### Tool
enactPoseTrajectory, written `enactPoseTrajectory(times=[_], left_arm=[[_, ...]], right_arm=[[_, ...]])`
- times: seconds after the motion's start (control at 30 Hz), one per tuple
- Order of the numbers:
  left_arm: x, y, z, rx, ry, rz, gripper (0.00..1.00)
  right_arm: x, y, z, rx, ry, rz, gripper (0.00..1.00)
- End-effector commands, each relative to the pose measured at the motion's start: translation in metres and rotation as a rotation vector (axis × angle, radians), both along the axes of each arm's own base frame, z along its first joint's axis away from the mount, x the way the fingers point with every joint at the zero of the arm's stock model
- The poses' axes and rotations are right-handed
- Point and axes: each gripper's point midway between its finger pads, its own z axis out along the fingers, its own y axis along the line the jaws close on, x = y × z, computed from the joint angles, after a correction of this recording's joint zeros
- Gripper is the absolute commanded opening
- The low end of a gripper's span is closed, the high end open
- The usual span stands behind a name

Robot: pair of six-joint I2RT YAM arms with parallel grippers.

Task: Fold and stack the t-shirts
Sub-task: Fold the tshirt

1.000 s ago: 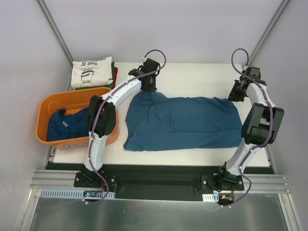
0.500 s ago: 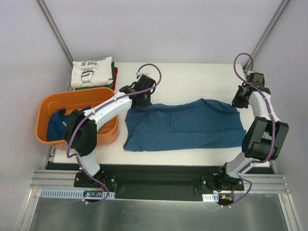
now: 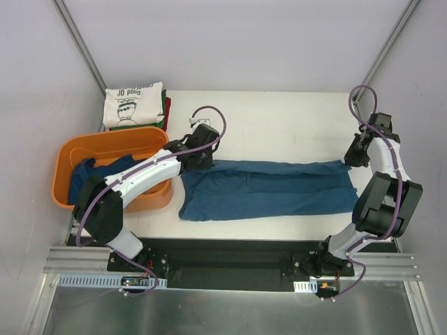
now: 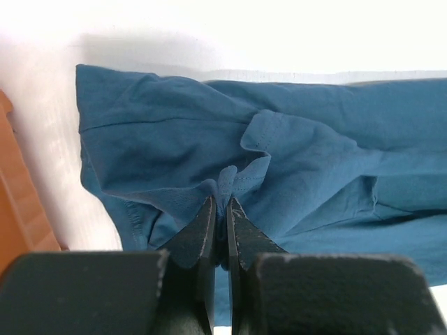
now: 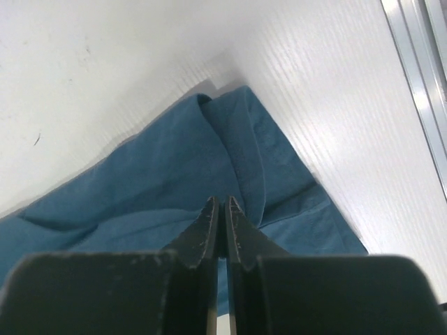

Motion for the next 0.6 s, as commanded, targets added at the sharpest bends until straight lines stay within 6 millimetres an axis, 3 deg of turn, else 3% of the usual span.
enactPoseTrajectory(times=[0.0,0.37,0.47,0.5,0.57], left_arm=[[-0.008,0.001,0.013,-0.034,-0.044,0.023,0.0],[-0.043,-0.007,-0.019,-0.073,0.066,-0.003,0.0],[-0.054,-0.011,-0.03,-0.088,0.117,-0.029,0.12],[-0.058,-0.013,-0.031,-0.094,0.13,-0.039,0.25],[-0.069,-0.015,-0.031,-0.126,0.156,-0.065,0.39]], right_arm=[[-0.014,-0.011,0.006,-0.032,0.014,-0.026,0.01],[-0.019,-0.015,-0.01,-0.006,0.066,-0.066,0.04],[-0.028,-0.016,-0.02,-0.004,0.118,-0.093,0.05],[-0.034,-0.018,-0.023,-0.017,0.143,-0.11,0.07],[-0.045,-0.018,-0.027,-0.023,0.192,-0.135,0.11]])
